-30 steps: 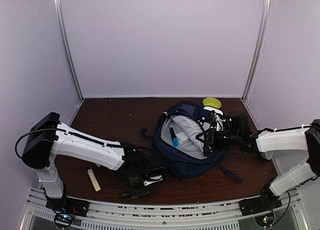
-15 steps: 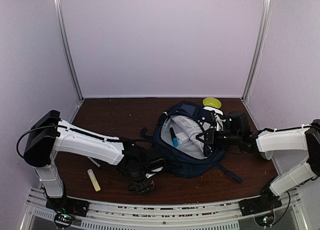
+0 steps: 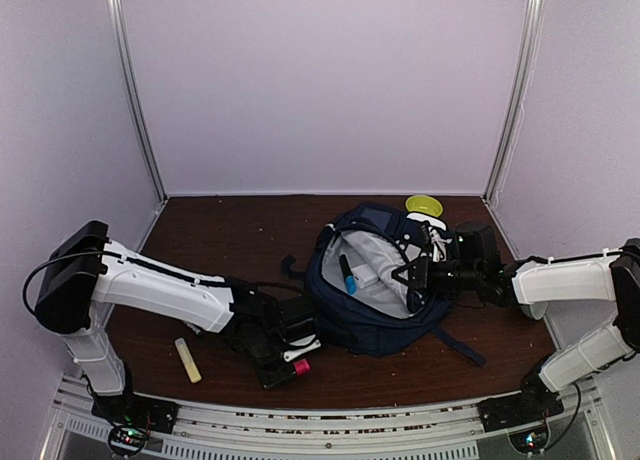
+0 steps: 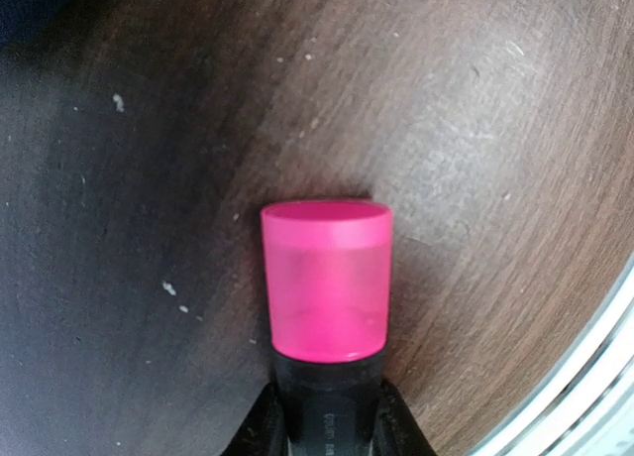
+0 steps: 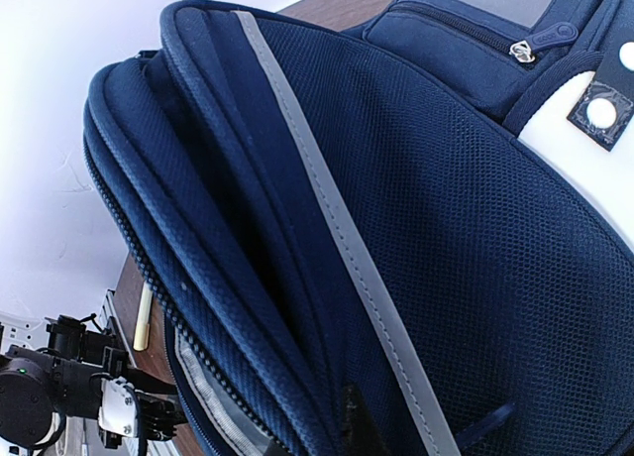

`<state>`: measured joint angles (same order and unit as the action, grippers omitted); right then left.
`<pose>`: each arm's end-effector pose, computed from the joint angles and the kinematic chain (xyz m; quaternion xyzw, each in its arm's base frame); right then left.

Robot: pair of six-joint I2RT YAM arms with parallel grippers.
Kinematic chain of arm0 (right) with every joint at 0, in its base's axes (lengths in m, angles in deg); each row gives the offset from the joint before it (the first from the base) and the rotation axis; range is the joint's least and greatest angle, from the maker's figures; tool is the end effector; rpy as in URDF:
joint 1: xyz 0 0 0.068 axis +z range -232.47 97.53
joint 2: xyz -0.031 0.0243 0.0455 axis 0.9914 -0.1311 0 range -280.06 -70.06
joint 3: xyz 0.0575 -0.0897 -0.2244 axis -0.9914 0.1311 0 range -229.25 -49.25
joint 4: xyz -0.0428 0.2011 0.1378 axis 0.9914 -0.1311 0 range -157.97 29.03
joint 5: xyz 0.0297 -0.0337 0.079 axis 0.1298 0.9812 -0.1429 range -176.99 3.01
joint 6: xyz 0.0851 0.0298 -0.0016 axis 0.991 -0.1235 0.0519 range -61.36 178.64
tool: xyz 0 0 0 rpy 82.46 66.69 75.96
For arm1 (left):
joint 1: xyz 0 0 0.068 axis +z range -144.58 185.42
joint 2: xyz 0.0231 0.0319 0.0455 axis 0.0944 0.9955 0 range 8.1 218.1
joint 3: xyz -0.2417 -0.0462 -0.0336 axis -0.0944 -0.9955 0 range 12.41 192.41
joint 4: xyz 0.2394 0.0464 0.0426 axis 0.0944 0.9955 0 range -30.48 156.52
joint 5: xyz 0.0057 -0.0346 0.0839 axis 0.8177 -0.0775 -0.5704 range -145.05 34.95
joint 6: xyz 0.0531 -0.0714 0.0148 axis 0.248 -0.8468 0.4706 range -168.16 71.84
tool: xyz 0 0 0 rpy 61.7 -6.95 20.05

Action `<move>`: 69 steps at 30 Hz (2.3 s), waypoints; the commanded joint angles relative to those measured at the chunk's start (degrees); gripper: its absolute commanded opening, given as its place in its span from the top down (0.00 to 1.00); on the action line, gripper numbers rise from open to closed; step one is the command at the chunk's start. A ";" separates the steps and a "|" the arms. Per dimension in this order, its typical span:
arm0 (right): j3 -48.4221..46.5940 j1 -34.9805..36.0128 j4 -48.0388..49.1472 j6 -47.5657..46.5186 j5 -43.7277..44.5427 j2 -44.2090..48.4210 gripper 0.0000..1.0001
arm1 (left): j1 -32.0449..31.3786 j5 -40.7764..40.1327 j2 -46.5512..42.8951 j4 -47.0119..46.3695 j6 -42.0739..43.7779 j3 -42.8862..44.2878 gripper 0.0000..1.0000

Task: Pack the student bag
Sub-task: Pick up the pen at the center of the board, then place the pen in the second largest pocket of the bag.

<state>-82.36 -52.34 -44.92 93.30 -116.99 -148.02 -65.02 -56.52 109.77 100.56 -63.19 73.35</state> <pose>0.2406 0.1863 0.1580 -0.0988 0.8360 0.4515 0.2959 0.1037 -0.2857 0.0896 0.4628 0.8834 -0.0393 0.0615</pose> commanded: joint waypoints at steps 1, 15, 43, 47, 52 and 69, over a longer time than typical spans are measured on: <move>0.84 -1.04 -1.21 0.52 1.35 -0.09 1.00 | 0.30 -1.34 -1.74 -2.43 0.48 -0.26 0.88; 0.85 -1.04 -1.02 0.59 1.32 -0.10 1.00 | 0.63 0.51 -13.06 -2.73 4.76 11.39 1.00; 1.80 -1.08 -0.31 0.77 1.79 0.77 1.00 | 11.05 -0.04 10.13 -16.76 5.01 38.36 0.98; 1.79 -1.04 -0.25 0.77 1.79 0.71 1.00 | 11.11 -0.99 11.33 -16.87 5.27 38.90 0.60; 1.63 -1.03 -0.28 0.80 1.61 0.61 1.00 | 11.20 -2.28 11.08 -16.49 5.09 38.53 0.13; 2.11 -1.21 0.60 0.82 0.85 0.86 1.00 | 13.78 -30.07 -8.51 -1.26 -4.55 23.48 0.02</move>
<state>-81.48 -52.34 -43.65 93.32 -117.03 -147.86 -53.46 -75.10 107.52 91.66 -61.18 102.77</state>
